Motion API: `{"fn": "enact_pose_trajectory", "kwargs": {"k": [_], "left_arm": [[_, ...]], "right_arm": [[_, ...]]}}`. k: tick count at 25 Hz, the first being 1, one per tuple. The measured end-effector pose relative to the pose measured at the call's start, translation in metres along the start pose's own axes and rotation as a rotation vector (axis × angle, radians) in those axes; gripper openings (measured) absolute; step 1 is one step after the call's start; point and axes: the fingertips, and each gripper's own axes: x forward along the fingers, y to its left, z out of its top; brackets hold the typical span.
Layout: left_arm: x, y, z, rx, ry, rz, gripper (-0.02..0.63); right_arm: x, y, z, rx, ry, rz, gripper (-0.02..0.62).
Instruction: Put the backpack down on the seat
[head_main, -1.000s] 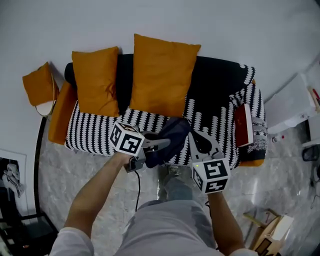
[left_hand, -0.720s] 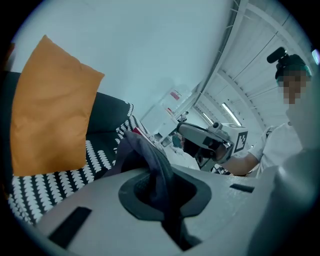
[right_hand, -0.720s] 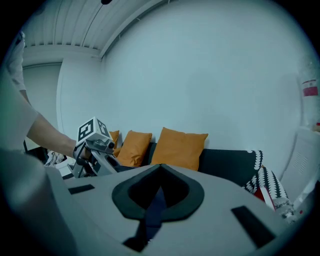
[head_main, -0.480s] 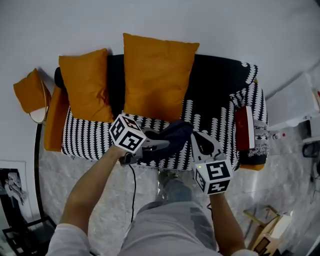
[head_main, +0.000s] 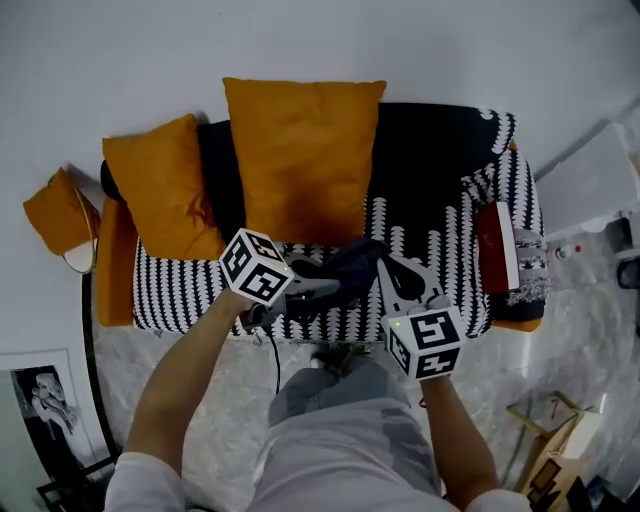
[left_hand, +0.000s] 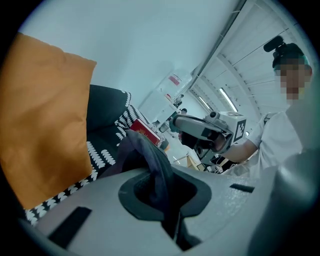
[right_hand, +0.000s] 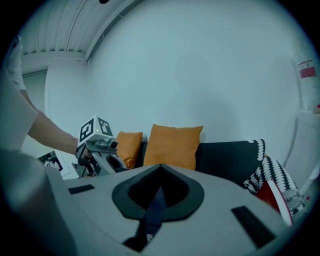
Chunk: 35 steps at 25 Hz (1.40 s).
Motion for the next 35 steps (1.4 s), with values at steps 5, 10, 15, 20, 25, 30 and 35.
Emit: {"fn": "enact_pose_trajectory", "kwargs": {"k": [5,10,15,20,25,30,35], "left_arm": [[-0.001,0.016,-0.005,0.032,0.061,-0.041,0.014],[-0.005,0.038,-0.018,0.072,0.142,-0.088,0.014],[-0.009,0.058,-0.016,0.077,0.164,-0.147,0.014],[-0.012,0.078,-0.01,0.071,0.178,-0.185,0.014],[-0.015,0.095,-0.005,0.073,0.193,-0.2,0.014],[-0.018,0.114,0.005,0.088,0.21,-0.191,0.014],[-0.021,0.135,0.01,0.086,0.219,-0.175,0.014]], "right_arm": [[0.013,-0.001,0.005,0.01,0.0,-0.048,0.002],[0.024,-0.002,0.006,0.036,0.002,-0.126,0.002],[0.036,-0.002,0.0,0.066,0.014,-0.186,0.002],[0.058,0.001,-0.007,0.089,0.033,-0.213,0.002],[0.073,0.001,-0.006,0.098,0.041,-0.243,0.002],[0.085,-0.002,-0.008,0.114,0.048,-0.264,0.002],[0.096,-0.003,-0.012,0.126,0.062,-0.28,0.002]]}}
